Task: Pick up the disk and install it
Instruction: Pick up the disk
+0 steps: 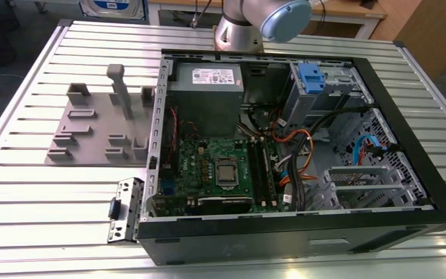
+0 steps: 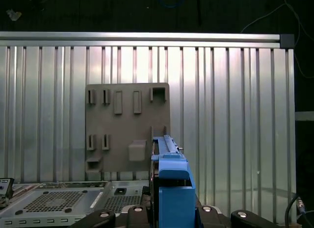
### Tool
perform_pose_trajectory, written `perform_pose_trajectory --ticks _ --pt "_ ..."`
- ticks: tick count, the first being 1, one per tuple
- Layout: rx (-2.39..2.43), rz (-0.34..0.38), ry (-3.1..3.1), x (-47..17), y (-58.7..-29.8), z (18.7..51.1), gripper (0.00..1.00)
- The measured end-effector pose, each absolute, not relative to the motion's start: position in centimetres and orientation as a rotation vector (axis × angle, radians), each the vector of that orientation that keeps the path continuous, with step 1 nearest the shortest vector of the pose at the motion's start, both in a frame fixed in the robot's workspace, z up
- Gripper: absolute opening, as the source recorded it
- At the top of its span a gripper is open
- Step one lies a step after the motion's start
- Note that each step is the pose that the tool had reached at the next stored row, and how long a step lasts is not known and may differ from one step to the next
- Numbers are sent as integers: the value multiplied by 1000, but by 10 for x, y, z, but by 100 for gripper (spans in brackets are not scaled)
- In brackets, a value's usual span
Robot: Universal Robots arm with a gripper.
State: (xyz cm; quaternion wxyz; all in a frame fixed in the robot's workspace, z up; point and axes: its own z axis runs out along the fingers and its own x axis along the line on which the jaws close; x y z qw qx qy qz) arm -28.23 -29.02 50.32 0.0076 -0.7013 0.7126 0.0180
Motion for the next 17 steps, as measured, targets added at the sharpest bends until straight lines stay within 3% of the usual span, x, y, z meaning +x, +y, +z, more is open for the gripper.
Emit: perform_pose_trajectory --ticks 17 --pt "-2193 58 2229 -256 -291 503 36"
